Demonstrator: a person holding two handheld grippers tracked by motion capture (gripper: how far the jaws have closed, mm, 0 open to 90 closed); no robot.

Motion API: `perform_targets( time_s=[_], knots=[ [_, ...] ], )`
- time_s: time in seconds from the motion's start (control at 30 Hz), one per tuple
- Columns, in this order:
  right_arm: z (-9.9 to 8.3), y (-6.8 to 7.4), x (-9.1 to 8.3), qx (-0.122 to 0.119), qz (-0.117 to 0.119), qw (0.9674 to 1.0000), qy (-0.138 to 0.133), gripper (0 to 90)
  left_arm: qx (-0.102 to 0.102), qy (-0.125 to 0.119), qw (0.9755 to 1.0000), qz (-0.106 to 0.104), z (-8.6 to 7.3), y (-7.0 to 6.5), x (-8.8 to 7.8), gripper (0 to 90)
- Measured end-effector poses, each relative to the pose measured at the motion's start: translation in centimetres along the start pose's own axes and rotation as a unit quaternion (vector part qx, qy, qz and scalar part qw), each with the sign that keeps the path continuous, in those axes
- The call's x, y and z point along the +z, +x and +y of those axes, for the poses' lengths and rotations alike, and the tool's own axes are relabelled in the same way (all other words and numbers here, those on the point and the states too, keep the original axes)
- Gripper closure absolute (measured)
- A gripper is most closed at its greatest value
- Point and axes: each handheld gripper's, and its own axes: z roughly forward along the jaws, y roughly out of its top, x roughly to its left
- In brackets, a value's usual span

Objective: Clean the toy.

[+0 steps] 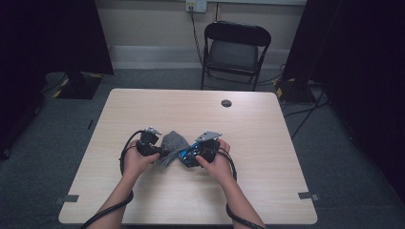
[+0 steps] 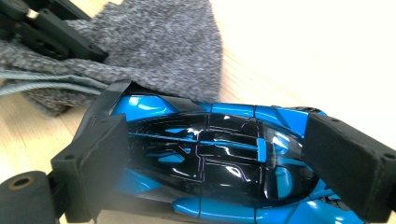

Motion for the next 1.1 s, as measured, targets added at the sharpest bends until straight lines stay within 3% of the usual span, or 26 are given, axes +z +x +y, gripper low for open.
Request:
perform_targets(
  time_s=[0.83,1.1],
  knots=[
    [0.0,0.0,0.0,0.001,-0.001,1.0,0.0,7.3,-0.001,-0.008,0.9998,-0.016,-4.4,1.2,-3.6,74.4],
    [0.0,0.0,0.0,0.0,-0.001,1.0,0.0,7.3,-0.009,-0.011,0.9999,-0.005,-5.8,2.0,-5.6,74.4]
  ],
)
